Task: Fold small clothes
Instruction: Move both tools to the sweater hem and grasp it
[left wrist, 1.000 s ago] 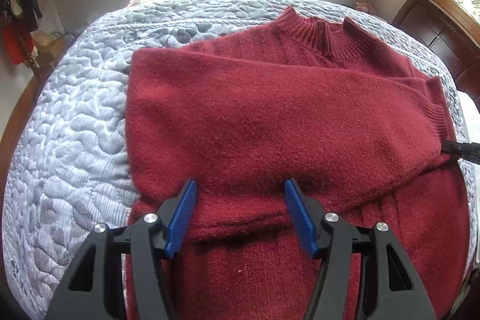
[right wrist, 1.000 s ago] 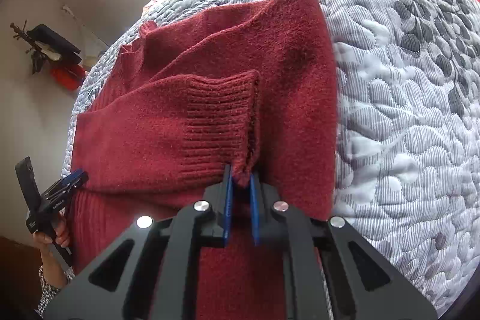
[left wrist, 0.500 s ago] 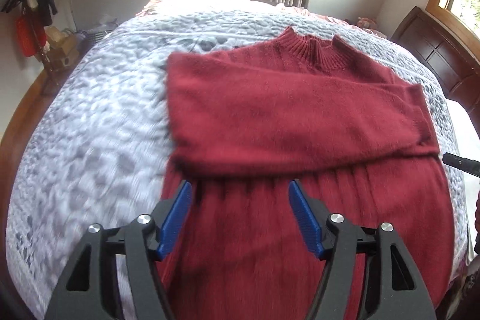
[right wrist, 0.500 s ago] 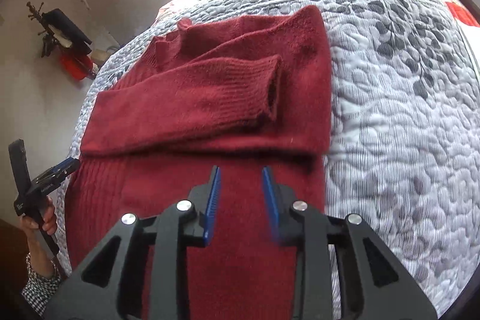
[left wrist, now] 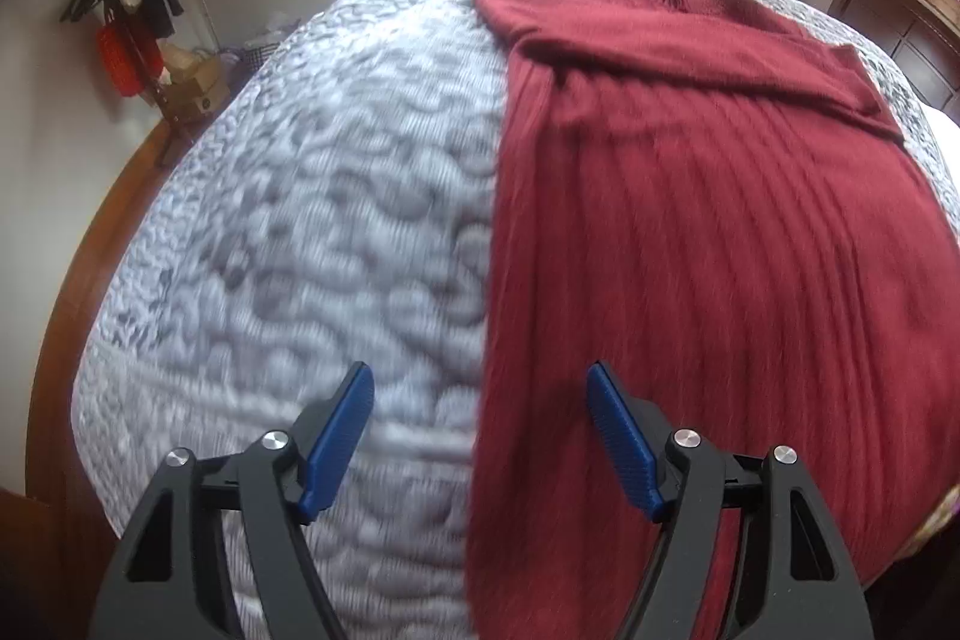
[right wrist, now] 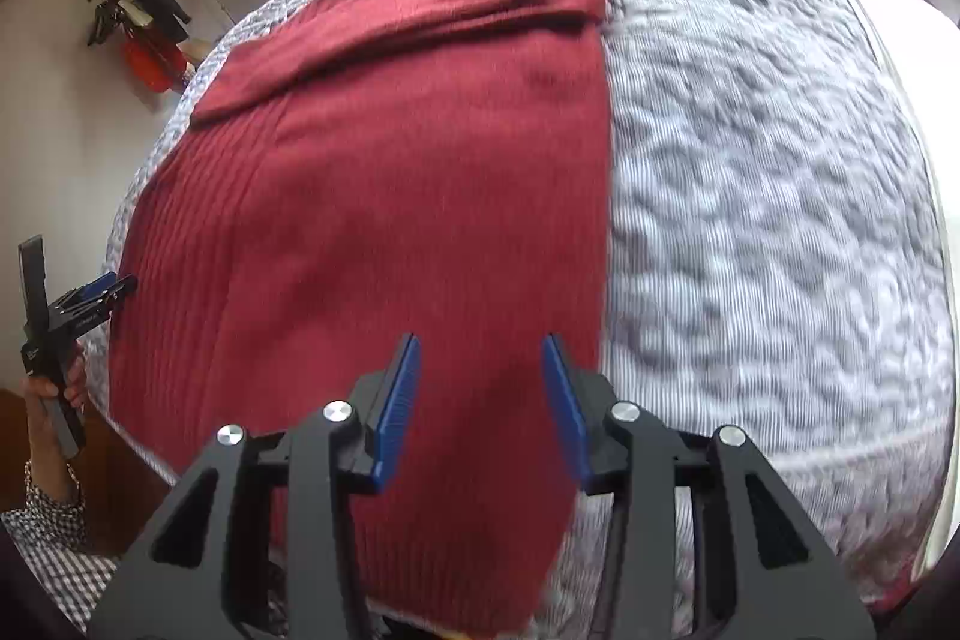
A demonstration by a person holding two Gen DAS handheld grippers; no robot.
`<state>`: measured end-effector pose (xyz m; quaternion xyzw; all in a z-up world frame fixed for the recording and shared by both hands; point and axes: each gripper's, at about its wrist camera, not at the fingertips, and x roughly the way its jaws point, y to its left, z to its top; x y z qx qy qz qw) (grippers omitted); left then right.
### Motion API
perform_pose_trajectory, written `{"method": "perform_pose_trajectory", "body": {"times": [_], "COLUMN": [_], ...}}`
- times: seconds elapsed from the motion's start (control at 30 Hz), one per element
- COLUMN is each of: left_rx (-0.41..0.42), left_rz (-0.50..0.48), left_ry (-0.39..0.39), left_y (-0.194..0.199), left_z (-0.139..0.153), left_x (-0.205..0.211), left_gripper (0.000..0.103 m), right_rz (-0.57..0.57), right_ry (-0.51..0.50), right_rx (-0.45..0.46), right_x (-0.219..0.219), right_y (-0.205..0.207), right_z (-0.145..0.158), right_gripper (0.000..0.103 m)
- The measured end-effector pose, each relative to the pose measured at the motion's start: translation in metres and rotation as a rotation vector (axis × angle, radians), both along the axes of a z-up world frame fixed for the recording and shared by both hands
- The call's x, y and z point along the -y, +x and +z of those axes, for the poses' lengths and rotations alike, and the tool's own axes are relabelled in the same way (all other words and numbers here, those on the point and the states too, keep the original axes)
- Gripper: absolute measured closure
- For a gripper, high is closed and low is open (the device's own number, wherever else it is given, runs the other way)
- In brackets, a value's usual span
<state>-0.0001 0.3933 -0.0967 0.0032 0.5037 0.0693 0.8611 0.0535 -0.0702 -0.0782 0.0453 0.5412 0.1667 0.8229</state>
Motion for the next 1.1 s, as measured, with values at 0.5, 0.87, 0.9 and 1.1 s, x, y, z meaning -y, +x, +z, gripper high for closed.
{"method": "perform_pose_trajectory", "body": {"times": [0.5,0.87,0.9,1.1], "left_rx": [-0.073,-0.110,-0.112,-0.128], "left_rz": [-0.064,-0.084,-0.086,-0.072], "left_ry": [-0.097,-0.143,-0.148,-0.165], "left_y": [-0.055,-0.060,-0.060,-0.061], "left_z": [-0.017,-0.025,-0.026,-0.028], "left_x": [0.024,0.041,0.042,0.040], "left_gripper": [0.024,0.024,0.025,0.027], "right_rz": [-0.019,0.002,0.011,0.011], "right_ry": [0.044,0.115,0.129,0.151], "right_rx": [-0.021,-0.099,-0.107,-0.121], "right_x": [0.022,0.028,0.026,0.019], "right_y": [-0.079,-0.098,-0.098,-0.093], "right_z": [-0.012,-0.039,-0.041,-0.048], "right_gripper": [0.053,0.052,0.052,0.052]}}
